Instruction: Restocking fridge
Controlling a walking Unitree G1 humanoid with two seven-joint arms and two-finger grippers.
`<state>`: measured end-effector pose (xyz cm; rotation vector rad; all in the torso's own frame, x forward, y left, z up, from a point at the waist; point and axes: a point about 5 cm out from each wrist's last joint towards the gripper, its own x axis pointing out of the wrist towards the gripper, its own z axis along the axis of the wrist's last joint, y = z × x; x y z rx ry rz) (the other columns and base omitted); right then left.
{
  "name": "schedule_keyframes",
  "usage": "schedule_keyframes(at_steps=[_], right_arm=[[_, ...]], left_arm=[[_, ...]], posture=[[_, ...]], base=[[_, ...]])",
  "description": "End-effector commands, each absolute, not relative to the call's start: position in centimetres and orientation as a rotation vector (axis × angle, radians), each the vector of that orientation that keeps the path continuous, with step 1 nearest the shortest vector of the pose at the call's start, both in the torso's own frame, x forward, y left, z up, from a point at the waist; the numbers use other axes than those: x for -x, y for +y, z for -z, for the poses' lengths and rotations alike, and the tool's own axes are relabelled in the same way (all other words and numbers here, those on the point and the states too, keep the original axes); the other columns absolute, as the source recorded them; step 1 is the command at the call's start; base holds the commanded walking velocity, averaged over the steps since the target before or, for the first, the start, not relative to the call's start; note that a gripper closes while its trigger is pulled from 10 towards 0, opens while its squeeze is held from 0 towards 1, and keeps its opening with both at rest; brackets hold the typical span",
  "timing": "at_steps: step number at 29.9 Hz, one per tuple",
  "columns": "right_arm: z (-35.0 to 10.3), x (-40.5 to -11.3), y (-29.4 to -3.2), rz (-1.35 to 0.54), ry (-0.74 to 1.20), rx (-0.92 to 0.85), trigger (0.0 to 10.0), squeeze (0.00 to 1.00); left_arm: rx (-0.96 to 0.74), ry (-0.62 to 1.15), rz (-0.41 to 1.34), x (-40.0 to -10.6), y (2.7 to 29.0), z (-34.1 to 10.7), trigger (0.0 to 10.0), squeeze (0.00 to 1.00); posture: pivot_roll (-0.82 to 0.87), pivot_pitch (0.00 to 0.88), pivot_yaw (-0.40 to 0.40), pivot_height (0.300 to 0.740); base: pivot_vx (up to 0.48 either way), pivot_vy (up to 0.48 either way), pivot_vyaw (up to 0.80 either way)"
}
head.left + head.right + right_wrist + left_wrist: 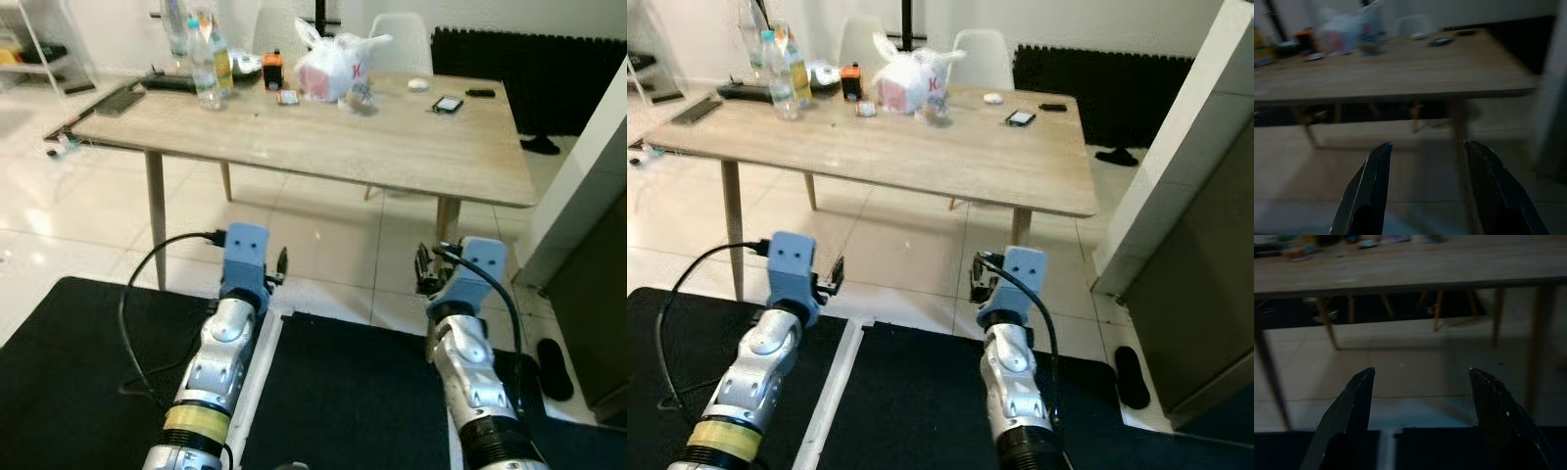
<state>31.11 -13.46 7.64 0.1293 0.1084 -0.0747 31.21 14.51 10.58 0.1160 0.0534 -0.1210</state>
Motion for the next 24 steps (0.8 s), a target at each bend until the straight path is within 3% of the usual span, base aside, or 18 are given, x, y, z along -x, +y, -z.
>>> schedule_keyframes(at_steps=[1, 24], right_arm=[[-7.4, -31.0, -13.4, 0.076, 0.116, -0.135, 10.0, 0.00], [-9.2, -31.5, -13.9, 0.089, 0.032, -0.125, 10.0, 0.00]], left_arm=[[-0.121, 0.083, 0.102, -31.2, 14.8, -10.0, 10.0, 0.00], [-0.105, 0.060, 0.039, -31.2, 16.3, -10.4, 10.0, 0.00]], posture=[[0.03, 0.000, -0.006, 0.740], [0.03, 0.000, -0.003, 0.740]], base=[[0.000, 0.000, 0.00], [0.000, 0.000, 0.00]])
